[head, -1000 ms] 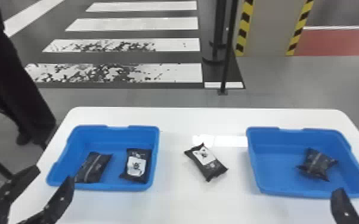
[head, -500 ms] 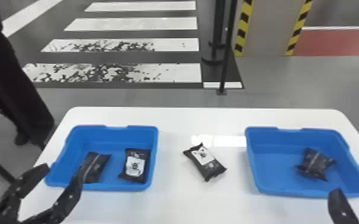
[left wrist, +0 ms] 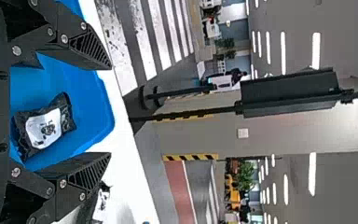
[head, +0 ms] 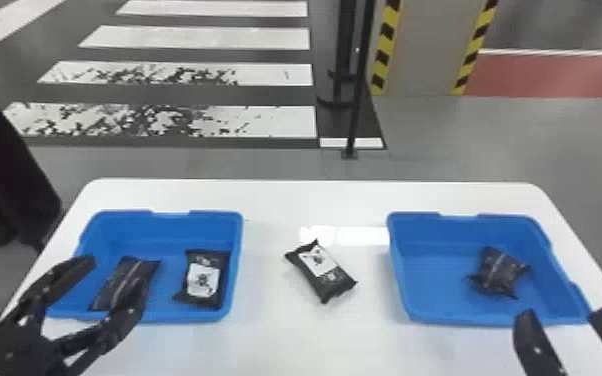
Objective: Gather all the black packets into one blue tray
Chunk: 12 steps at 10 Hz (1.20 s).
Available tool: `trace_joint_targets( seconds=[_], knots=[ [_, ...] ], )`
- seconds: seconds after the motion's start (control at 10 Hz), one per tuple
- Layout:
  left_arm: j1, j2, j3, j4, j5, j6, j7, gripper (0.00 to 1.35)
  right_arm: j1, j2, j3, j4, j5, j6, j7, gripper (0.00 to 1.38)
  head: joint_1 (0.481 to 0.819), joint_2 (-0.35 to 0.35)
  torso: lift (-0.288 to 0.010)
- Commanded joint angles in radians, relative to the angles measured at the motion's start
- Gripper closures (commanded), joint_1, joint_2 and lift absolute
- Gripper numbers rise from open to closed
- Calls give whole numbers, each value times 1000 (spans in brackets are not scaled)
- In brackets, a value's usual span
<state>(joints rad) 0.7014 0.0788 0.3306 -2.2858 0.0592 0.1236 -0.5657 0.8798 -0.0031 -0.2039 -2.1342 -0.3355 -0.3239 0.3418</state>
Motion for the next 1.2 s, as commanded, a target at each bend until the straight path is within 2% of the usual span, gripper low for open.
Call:
trace_joint_targets(
  seconds=[0.0,0.2,0.5,0.7,1.1],
  knots=[
    [-56,1,-2,31,-55,31,-16,403,-4,4,4,3,-2,2,0,188,695,-17,-110],
    [-164,9,-25,95,-143,75,-62,403,-9,4,8,8,-4,5,0,188,695,-7,-110],
    [-321,49,-163,267,-145,73,-74,401,-18,4,14,17,-8,5,2,188,695,-26,-110],
    [-417,72,-271,375,-127,73,-80,400,-18,4,16,20,-10,7,2,188,695,-93,-110],
    [-584,93,-468,542,-93,124,-86,407,-26,4,20,30,-21,15,2,188,695,-216,-110]
  ],
)
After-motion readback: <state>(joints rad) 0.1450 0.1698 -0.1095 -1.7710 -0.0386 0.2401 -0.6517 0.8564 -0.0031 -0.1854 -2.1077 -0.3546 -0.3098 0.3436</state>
